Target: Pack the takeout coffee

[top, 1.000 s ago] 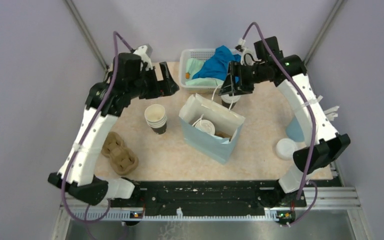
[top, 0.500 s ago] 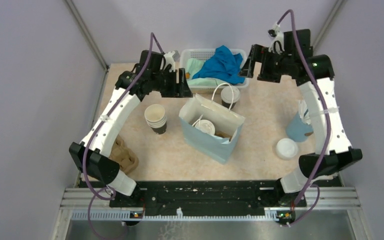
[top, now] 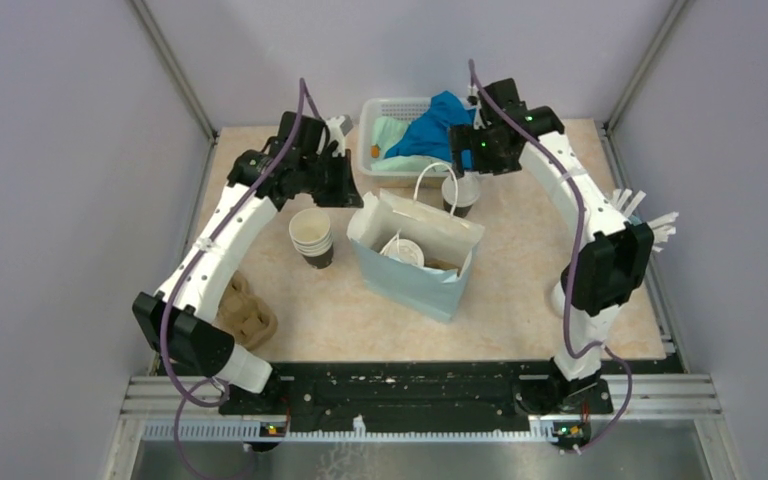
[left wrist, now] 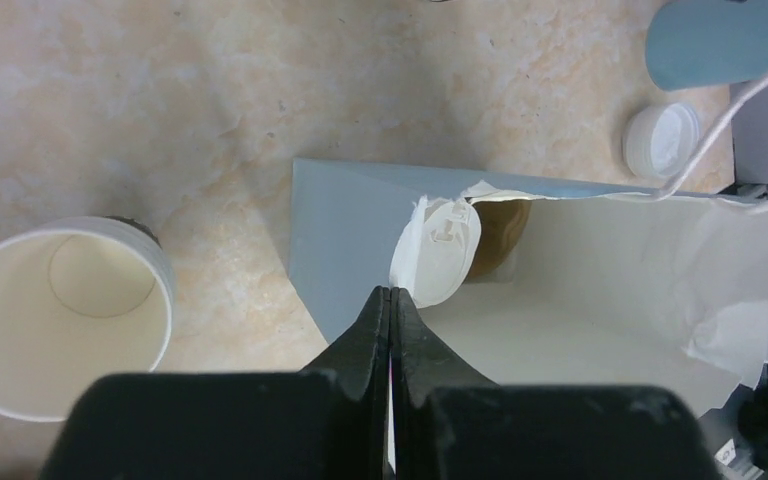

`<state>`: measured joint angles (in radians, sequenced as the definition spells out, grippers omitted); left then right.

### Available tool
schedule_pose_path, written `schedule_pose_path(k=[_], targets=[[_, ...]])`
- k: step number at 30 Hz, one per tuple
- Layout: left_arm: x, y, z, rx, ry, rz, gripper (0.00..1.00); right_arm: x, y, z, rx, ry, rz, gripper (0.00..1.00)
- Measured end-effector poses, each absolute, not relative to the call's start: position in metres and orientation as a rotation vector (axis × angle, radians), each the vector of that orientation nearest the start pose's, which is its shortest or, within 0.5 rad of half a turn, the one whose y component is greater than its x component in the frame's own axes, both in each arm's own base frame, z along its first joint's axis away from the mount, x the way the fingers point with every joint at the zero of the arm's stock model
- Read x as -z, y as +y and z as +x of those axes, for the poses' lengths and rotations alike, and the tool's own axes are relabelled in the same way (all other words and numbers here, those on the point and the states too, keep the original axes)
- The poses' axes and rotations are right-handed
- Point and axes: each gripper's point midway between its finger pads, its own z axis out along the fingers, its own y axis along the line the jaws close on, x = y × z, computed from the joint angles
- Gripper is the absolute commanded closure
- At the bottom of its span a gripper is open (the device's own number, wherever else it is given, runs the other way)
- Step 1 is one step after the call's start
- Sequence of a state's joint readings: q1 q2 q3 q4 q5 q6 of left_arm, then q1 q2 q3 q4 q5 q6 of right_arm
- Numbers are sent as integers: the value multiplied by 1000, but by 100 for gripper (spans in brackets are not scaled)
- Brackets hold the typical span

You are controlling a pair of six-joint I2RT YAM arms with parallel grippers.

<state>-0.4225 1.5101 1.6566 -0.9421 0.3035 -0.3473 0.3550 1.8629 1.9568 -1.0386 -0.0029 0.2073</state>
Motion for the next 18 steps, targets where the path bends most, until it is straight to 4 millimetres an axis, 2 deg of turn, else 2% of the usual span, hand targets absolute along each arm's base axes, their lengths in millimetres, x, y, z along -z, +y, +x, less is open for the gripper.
schedule_pose_path(k=[3, 7, 12, 18], targets=[[-281, -205, 309, 678, 2428, 223, 100, -221, 174, 415, -179, 2505, -285, 1], [-289, -191, 294, 633, 2424, 197, 100, -208, 184, 418, -142, 2505, -373, 1], [-291, -180, 278, 607, 2432, 176, 100, -185, 186, 424, -112, 2533, -424, 1], [-287, -176, 275, 588, 2453, 158, 99, -167, 185, 431, -77, 2553, -461, 1]])
